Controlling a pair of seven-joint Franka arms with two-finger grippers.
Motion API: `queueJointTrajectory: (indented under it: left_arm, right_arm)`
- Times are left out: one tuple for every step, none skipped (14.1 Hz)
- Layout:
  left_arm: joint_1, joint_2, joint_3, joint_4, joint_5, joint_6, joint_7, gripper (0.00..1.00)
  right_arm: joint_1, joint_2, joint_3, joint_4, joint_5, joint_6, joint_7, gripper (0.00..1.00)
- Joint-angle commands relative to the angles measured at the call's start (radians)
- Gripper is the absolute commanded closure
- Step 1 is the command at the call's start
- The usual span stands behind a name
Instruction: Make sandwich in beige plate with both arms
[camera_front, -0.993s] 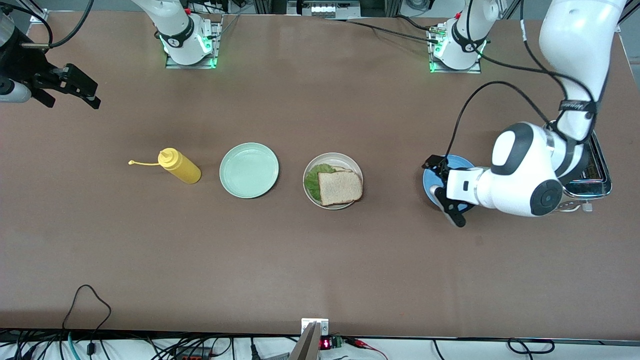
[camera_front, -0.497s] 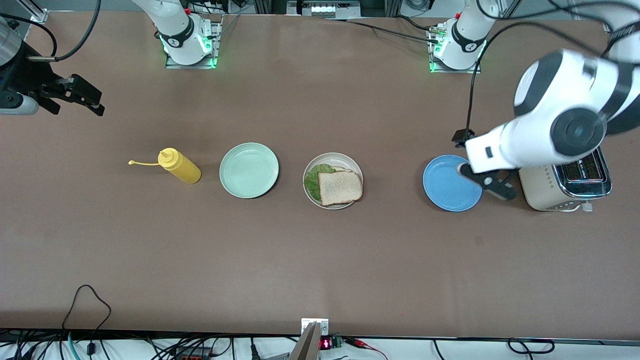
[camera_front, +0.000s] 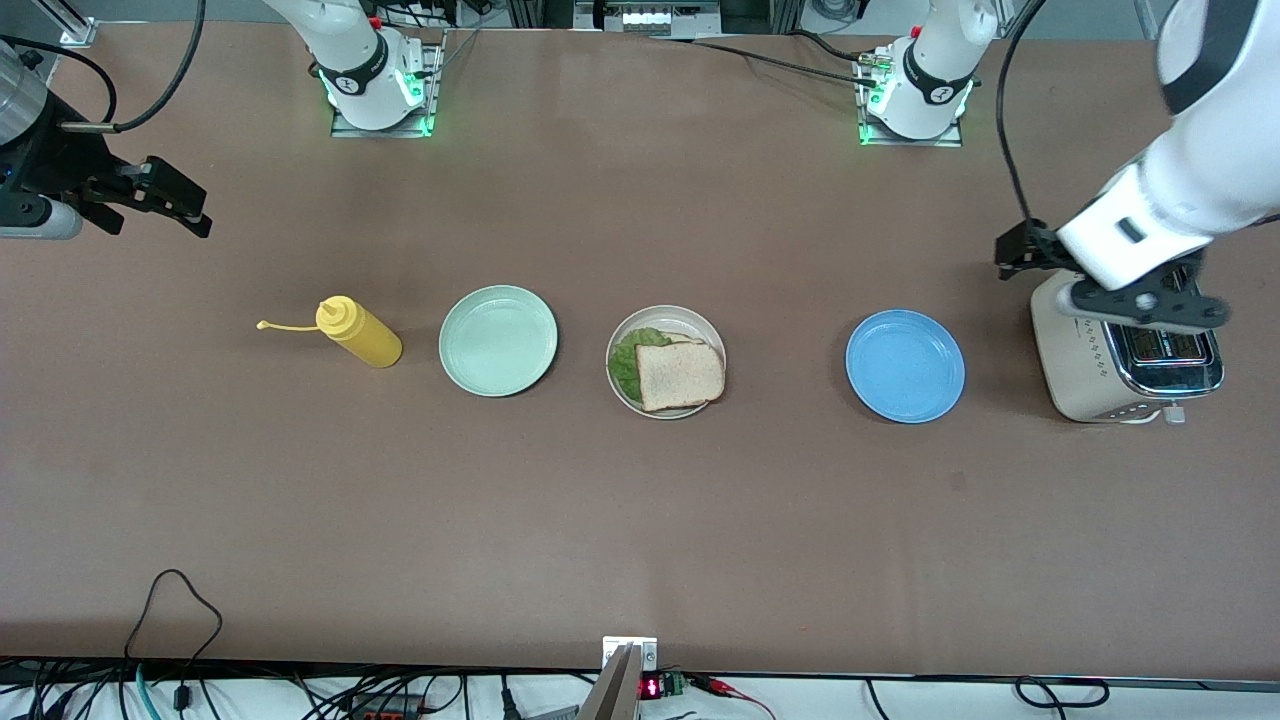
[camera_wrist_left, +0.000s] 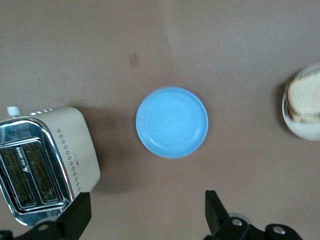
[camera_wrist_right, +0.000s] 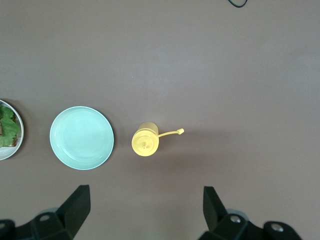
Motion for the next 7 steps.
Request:
queueJointTrajectory:
  left_arm:
    - [-0.007,-0.122,0.026,-0.163,-0.017,0.101,-0.023,0.0]
    - [0.001,-0.134,0.026,-0.186,-0.022,0.101,-0.023,0.0]
    - [0.016,-0.137,0.024,-0.192,-0.035,0.103,-0.023,0.0]
    - [0.017,-0.133,0.024,-0.188,-0.055,0.103,-0.017,0.0]
    - [0.018,-0.128,0.024,-0.18,-0.057,0.101,-0.016,0.0]
    - [0.018,-0.128,0.023,-0.18,-0.054,0.1,-0.013,0.0]
    - [0.018,-0.128,0.023,-0.18,-0.055,0.094,-0.01,0.0]
  right_arm:
    - [-0.011,0.007,0.008,0.024,0.001,-0.012,-0.005,0.0]
    - [-0.011,0.007,0.008,0.022,0.001,-0.012,-0.005,0.0]
    - [-0.011,0.007,0.008,0.022,0.001,-0.012,-0.005,0.0]
    - [-0.011,0.006,0.008,0.022,0.001,-0.012,-0.005,0.0]
    - [-0.011,0.007,0.008,0.022,0.001,-0.012,-0.005,0.0]
    - [-0.011,0.007,0.008,0.022,0.001,-0.012,-0.005,0.0]
    - [-0.011,0.007,0.008,0.022,0.001,-0.012,-0.005,0.0]
